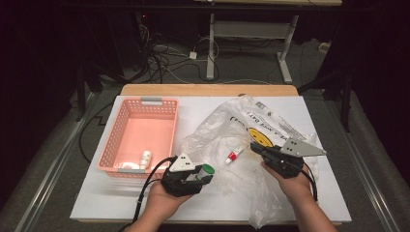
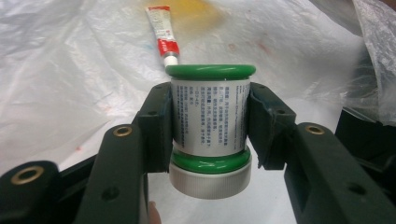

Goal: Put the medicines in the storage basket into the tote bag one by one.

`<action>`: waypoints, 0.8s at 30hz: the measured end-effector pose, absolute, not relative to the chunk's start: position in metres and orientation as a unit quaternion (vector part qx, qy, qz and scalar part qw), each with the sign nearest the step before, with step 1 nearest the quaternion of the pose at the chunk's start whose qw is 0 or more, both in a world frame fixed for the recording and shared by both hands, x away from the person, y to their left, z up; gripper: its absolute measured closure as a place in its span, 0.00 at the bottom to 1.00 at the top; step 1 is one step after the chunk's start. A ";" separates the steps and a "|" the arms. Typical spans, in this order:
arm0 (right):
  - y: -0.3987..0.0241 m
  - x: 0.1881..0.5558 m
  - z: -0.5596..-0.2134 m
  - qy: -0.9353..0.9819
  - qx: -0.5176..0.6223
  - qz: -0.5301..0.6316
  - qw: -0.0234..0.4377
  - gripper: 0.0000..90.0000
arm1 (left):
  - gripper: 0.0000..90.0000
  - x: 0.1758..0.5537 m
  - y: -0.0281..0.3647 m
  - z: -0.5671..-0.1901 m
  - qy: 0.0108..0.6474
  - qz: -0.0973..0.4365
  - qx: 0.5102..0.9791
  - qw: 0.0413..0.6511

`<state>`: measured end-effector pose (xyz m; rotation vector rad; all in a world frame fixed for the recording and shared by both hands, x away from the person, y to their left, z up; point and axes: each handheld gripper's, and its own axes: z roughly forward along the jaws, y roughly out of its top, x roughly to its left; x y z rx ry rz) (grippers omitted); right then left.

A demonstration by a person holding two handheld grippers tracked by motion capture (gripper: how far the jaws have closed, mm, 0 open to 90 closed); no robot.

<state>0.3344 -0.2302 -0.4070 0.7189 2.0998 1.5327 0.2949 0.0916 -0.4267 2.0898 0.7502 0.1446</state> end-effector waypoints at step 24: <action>-0.231 0.334 -0.406 0.757 0.259 0.556 0.223 1.00 | 0.60 0.312 0.043 -0.432 0.285 0.058 0.847 0.445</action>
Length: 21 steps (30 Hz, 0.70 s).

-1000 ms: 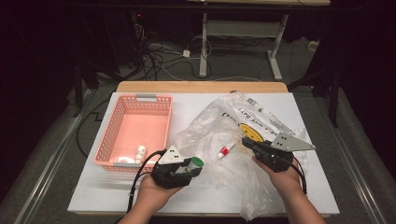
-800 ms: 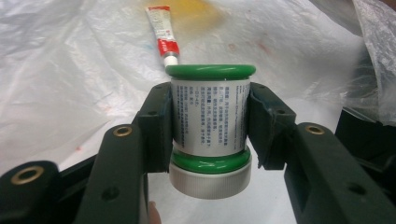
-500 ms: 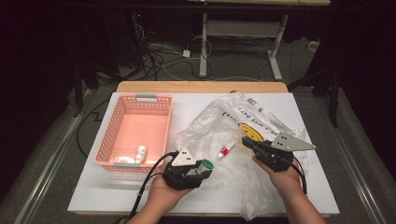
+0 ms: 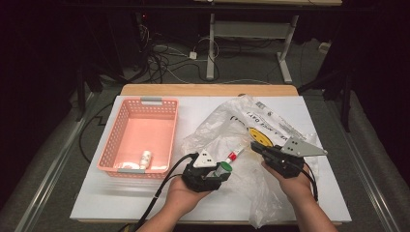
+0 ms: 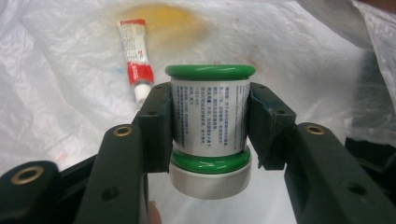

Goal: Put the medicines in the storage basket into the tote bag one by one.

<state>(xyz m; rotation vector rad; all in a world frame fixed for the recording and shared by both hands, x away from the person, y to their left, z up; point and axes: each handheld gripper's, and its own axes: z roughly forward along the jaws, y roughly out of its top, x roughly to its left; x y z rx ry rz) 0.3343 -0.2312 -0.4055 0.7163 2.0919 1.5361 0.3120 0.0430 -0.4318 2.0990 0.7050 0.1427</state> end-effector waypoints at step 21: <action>-0.234 0.336 -0.405 0.752 0.264 0.562 0.221 1.00 | 0.60 0.347 -0.012 -0.448 0.275 0.058 0.856 0.433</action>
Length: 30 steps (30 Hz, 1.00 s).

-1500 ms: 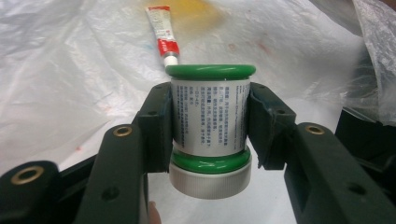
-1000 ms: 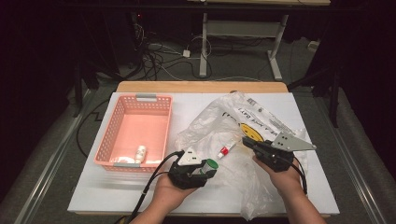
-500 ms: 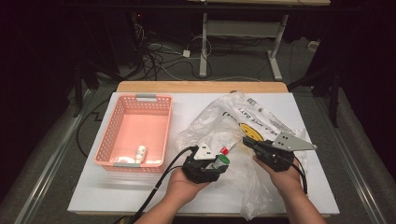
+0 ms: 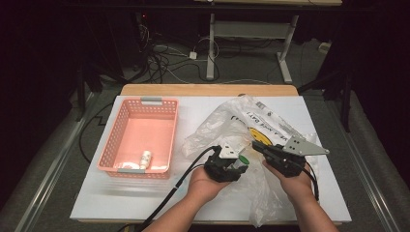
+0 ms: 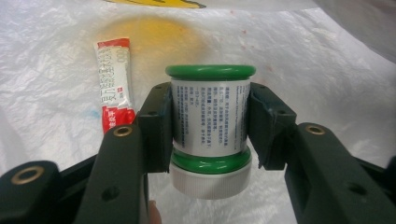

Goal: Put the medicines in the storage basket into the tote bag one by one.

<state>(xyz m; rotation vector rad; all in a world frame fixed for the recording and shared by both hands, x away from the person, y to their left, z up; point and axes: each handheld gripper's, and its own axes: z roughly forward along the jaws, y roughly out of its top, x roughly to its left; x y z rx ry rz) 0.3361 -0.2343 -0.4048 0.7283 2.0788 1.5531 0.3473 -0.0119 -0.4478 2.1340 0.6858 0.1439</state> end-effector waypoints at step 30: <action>-0.241 0.340 -0.407 0.750 0.274 0.560 0.222 1.00 | 0.59 0.371 -0.054 -0.473 0.280 0.097 0.852 0.432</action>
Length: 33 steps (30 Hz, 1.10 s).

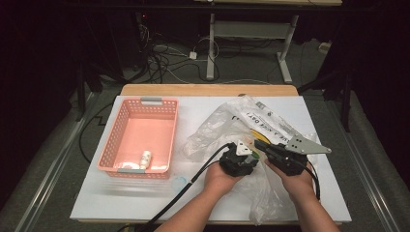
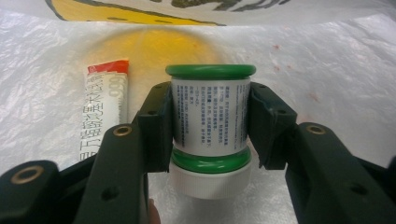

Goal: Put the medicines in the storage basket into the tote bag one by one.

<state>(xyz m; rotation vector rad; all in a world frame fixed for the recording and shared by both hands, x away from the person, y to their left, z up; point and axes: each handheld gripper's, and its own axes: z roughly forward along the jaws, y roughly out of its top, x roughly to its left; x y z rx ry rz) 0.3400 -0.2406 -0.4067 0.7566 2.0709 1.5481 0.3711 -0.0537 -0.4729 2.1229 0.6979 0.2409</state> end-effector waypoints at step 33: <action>-0.239 0.338 -0.406 0.750 0.272 0.560 0.222 1.00 | 0.26 0.356 -0.027 -0.472 0.279 0.067 0.854 0.435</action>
